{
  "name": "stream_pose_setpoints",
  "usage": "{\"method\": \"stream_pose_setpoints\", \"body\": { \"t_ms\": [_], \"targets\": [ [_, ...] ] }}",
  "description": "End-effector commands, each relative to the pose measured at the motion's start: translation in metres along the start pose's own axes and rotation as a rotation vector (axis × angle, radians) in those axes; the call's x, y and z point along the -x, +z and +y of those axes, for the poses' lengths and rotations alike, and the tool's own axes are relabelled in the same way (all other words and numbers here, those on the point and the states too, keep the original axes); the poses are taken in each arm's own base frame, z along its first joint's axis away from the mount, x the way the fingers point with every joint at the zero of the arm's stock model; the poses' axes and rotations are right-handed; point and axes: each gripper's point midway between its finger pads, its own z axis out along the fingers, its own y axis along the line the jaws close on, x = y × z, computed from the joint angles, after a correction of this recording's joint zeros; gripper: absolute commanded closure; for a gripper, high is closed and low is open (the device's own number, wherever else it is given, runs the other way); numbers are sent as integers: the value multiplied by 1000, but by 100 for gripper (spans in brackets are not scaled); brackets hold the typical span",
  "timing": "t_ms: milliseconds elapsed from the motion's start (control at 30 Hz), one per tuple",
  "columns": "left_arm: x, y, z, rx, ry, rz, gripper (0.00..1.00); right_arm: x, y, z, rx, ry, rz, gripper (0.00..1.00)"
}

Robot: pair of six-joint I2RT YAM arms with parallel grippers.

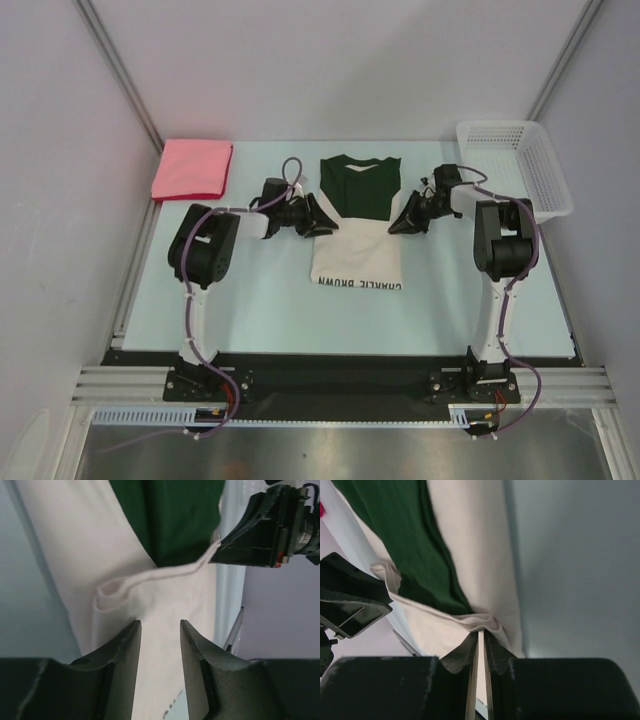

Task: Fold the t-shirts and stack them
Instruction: Fold the tshirt

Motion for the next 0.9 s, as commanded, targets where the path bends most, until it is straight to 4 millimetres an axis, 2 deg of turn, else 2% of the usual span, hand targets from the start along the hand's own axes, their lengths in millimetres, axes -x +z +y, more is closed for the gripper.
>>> {"method": "stream_pose_setpoints", "body": {
  "t_ms": [0,100,133,167,200,267,300,333,367,400,433,467,500,533,567,600,633,667,700,733,767,800,833,867],
  "targets": [
    [28,5,-5,9,91,-39,58,32,-13,-9,-17,-19,-63,86],
    [32,-10,11,110,113,-33,58,35,-24,-29,-153,-66,-58,85],
    [33,-17,13,142,113,-44,57,28,-30,-33,-185,-64,-36,84],
    [35,-33,0,148,137,-70,55,31,-42,-25,-195,-90,-63,80],
    [39,-44,-5,162,174,-91,54,30,-49,-23,-213,-102,-74,78],
    [31,-65,-8,226,182,-102,47,24,-67,-21,-257,-114,-105,72],
    [33,-82,-31,215,219,-143,44,16,-83,-13,-266,-126,-132,70],
    [21,-92,-26,250,195,-143,40,12,-92,-16,-299,-105,-157,66],
    [16,-100,-29,259,184,-159,38,6,-98,-14,-305,-94,-175,60],
    [13,-117,-50,235,171,-207,36,-13,-111,-13,-307,-77,-197,58],
    [6,-123,-51,237,142,-224,33,-22,-115,-11,-295,-50,-213,55],
    [-12,-128,-34,273,92,-232,32,-29,-116,-5,-254,-7,-250,54],
    [-21,-132,-37,267,15,-258,32,-39,-131,12,-191,1,-305,53],
    [-24,-144,-48,244,0,-313,27,-66,-122,-4,-186,67,-284,52],
    [-42,-146,-33,262,-57,-333,23,-65,-122,8,-112,133,-349,48],
    [-45,-150,-26,285,-160,-396,22,-71,-123,12,-73,160,-379,47],
    [-53,-148,-33,259,-185,-409,17,-86,-127,11,-25,161,-447,45],
    [-69,-143,-21,275,-235,-390,17,-91,-128,12,-1,200,-479,41],
    [-81,-137,-23,265,-294,-380,17,-100,-126,13,23,275,-508,40],
    [-84,-136,-21,273,-305,-411,18,-104,-126,19,71,301,-532,39],
    [-87,-136,-24,259,-300,-441,18,-122,-121,9,87,333,-532,40],
    [-95,-131,-32,251,-288,-439,18,-131,-116,11,100,389,-533,39],
    [-93,-133,-31,269,-280,-480,18,-140,-111,9,96,403,-532,39],
    [-98,-132,-32,269,-280,-477,20,-151,-108,2,90,420,-538,37]
  ]
}}
